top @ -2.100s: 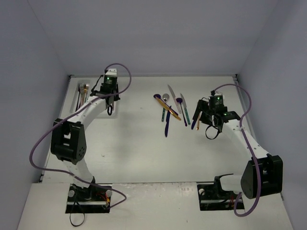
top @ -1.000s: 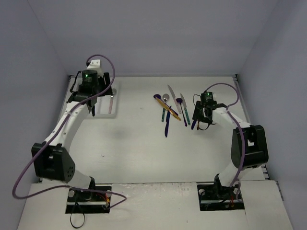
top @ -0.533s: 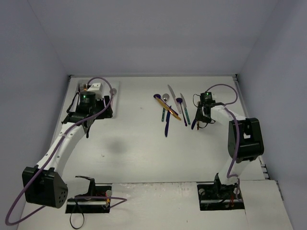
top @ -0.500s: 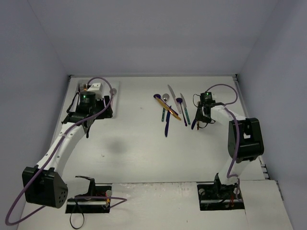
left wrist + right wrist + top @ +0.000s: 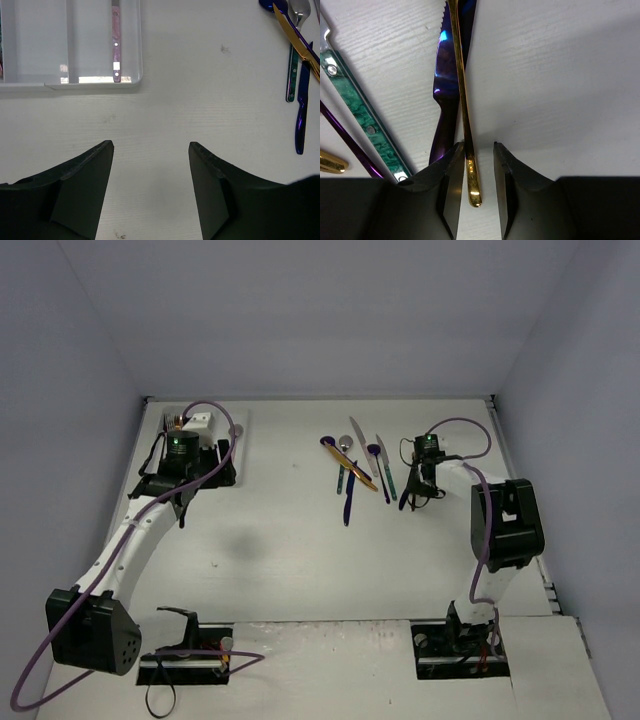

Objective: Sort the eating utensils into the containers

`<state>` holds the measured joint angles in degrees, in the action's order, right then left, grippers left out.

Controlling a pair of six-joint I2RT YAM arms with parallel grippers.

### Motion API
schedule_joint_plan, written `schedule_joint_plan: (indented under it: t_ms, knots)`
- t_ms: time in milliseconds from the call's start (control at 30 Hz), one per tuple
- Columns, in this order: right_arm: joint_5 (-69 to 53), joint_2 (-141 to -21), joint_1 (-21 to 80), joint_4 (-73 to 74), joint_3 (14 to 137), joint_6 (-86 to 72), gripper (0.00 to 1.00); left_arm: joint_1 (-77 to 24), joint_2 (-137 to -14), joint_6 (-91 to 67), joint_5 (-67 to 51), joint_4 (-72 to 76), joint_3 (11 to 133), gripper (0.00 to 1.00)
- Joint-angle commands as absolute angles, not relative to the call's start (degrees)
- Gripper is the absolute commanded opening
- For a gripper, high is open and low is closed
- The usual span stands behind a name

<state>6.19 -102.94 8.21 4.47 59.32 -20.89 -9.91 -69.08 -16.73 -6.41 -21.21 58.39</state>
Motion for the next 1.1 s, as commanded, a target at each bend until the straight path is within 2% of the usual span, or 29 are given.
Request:
schedule_joint_plan:
  t_ms: [0, 200, 400, 633, 833, 1067]
  knots:
    - [8.26, -106.17, 7.13, 3.87, 61.41, -20.65, 0.25, -10.06, -67.10, -17.05, -7.08, -18.54, 60.73, 0.59]
    - [7.88, -110.44, 6.04, 3.70, 64.67, -20.21, 0.16, -10.02, -67.06, -17.05, -6.94, -18.54, 60.47, 0.59]
    - [7.24, -112.81, 5.62, 3.78, 67.01, -19.48, 0.00, -10.03, -66.97, -17.06, -7.05, -18.54, 60.47, 0.59]
    - [9.22, -108.66, 5.62, 3.87, 67.68, -18.98, 0.00, -10.11, -67.06, -17.31, -8.08, -18.20, 60.38, 0.59]
    - [8.50, -98.39, 6.78, 3.96, 66.83, -19.15, 0.00, -10.76, -66.56, -17.74, -11.26, -16.82, 59.94, 0.59]
    - [5.68, -88.32, 12.30, 4.04, 65.57, -21.77, 0.00, -17.92, -64.87, -22.87, -16.20, -13.52, 59.50, 0.59]
